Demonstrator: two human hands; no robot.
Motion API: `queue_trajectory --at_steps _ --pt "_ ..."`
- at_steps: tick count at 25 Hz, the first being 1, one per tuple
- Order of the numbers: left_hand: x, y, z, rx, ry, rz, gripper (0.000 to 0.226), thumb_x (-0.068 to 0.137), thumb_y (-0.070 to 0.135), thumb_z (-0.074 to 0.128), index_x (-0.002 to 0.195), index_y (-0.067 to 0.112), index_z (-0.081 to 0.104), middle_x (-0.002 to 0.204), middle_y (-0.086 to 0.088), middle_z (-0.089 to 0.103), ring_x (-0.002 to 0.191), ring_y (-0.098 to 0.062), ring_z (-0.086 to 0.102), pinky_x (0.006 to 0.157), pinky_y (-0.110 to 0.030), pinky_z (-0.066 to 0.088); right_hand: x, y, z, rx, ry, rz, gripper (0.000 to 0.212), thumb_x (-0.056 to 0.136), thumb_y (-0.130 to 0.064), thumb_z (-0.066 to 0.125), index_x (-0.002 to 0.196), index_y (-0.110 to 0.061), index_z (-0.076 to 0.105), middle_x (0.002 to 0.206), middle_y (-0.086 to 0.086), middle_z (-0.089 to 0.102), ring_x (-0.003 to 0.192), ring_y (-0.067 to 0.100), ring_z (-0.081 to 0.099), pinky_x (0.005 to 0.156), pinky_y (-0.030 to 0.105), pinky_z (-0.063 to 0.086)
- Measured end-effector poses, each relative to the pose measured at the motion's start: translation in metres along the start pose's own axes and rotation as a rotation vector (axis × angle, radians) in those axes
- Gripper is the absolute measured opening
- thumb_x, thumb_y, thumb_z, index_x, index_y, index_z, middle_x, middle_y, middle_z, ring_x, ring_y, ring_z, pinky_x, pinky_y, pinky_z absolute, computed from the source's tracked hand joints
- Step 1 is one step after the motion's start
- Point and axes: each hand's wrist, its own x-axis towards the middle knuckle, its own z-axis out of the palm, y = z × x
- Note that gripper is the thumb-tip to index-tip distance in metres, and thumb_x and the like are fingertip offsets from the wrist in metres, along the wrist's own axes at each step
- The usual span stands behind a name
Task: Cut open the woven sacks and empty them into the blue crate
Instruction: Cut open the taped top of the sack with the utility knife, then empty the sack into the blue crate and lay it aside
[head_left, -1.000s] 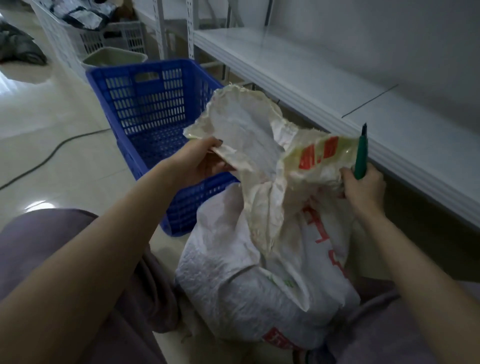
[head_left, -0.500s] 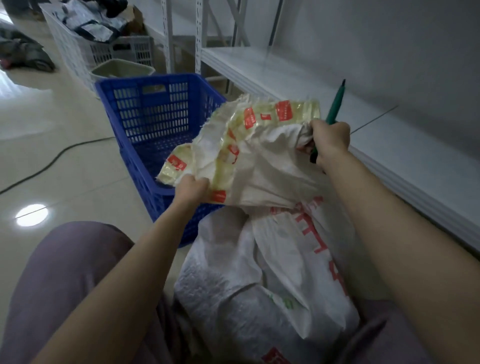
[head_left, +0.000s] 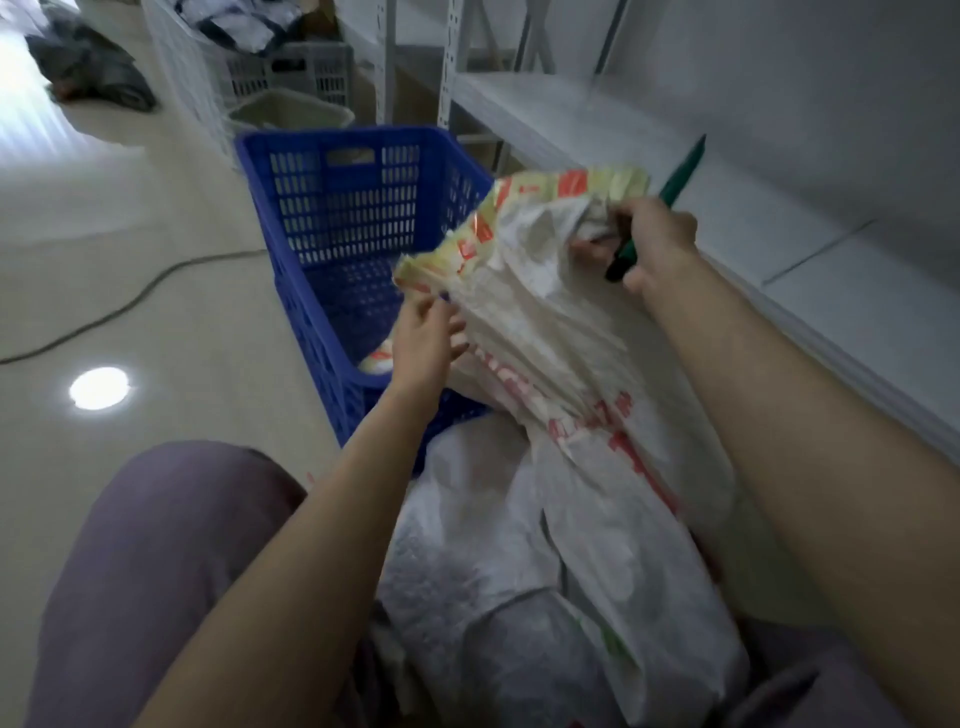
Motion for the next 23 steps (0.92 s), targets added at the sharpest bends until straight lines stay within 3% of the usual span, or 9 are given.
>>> queue_trajectory --at_steps 2,4,6,8,11,14,16,20,23 --pt "-0.003 -0.023 0.000 0.567 -0.151 -0.078 0.011 0.093 0.010 0.046 0.086 0.008 0.054 0.082 -0.007 0.059 0.073 -0.021 0.059 0.055 -0.024 0.048 0.003 0.001 0.009 0.005 0.013 -0.033 0.019 0.082 0.005 0.057 0.092 -0.004 0.045 0.088 0.014 0.060 0.068 0.024 0.063 0.056 0.039 0.058" --pt "-0.007 -0.043 0.001 0.848 -0.400 -0.208 0.010 0.092 0.015 0.051 0.088 0.009 0.057 0.084 -0.007 0.058 0.076 -0.021 0.059 0.058 -0.025 0.051 0.006 0.001 0.009 -0.011 -0.004 -0.052 0.025 0.079 0.004 0.057 0.099 -0.005 0.045 0.091 0.012 0.060 0.075 0.024 0.063 0.060 0.034 0.057" --pt "-0.012 -0.053 0.007 0.828 -0.463 -0.277 0.020 0.092 0.024 0.056 0.108 0.012 0.056 0.098 -0.004 0.055 0.095 -0.024 0.058 0.073 -0.030 0.051 0.007 -0.001 0.004 -0.015 -0.033 -0.052 0.027 0.080 0.002 0.060 0.102 -0.005 0.047 0.095 0.014 0.062 0.081 0.026 0.067 0.069 0.040 0.060" --pt "-0.012 -0.062 0.015 0.660 -0.438 -0.327 0.041 0.090 0.027 0.060 0.126 0.008 0.050 0.113 -0.006 0.053 0.113 -0.028 0.053 0.084 -0.034 0.048 0.001 0.001 -0.002 -0.018 -0.089 -0.025 0.025 0.082 0.003 0.061 0.103 0.000 0.049 0.096 0.017 0.064 0.077 0.027 0.069 0.061 0.041 0.060" --pt "-0.014 -0.082 0.032 0.404 -0.373 -0.355 0.050 0.088 0.024 0.064 0.129 -0.001 0.049 0.131 -0.020 0.052 0.122 -0.036 0.048 0.097 -0.042 0.044 -0.003 0.015 -0.020 -0.073 -0.192 -0.010 0.023 0.086 -0.002 0.063 0.104 0.004 0.051 0.108 0.018 0.062 0.094 0.026 0.067 0.055 0.040 0.058" --pt "-0.021 -0.094 0.044 0.350 -0.325 -0.395 0.014 0.089 0.023 0.063 0.091 0.011 0.058 0.094 -0.014 0.061 0.081 -0.022 0.061 0.068 -0.029 0.051 -0.007 0.026 -0.053 -0.346 -0.191 -0.082 0.018 0.085 -0.006 0.067 0.088 -0.007 0.049 0.107 0.011 0.052 0.105 0.022 0.059 0.057 0.040 0.059" --pt "-0.020 -0.101 0.044 0.387 -0.319 -0.411 0.018 0.090 0.024 0.061 0.079 0.015 0.050 0.076 -0.005 0.052 0.063 -0.014 0.049 0.053 -0.021 0.043 -0.006 0.036 -0.083 -0.524 -0.106 -0.108 0.019 0.083 -0.008 0.069 0.085 -0.008 0.050 0.093 0.005 0.048 0.092 0.023 0.059 0.056 0.036 0.059" --pt "-0.017 -0.110 0.039 0.469 -0.370 -0.411 0.038 0.092 0.019 0.055 0.124 -0.002 0.049 0.086 -0.004 0.056 0.074 -0.016 0.056 0.051 -0.018 0.041 -0.007 0.067 -0.139 -0.889 -0.040 -0.033 0.036 0.077 -0.017 0.077 0.105 -0.008 0.056 0.109 0.010 0.057 0.074 0.020 0.065 0.067 0.041 0.060" --pt "-0.017 -0.118 0.044 0.523 -0.352 -0.338 0.044 0.088 0.011 0.055 0.128 -0.002 0.048 0.092 -0.014 0.058 0.081 -0.025 0.058 0.061 -0.025 0.046 -0.009 0.089 -0.157 -1.055 -0.128 0.042 0.059 0.073 -0.026 0.081 0.122 -0.010 0.053 0.113 0.008 0.055 0.076 0.017 0.061 0.071 0.041 0.060"
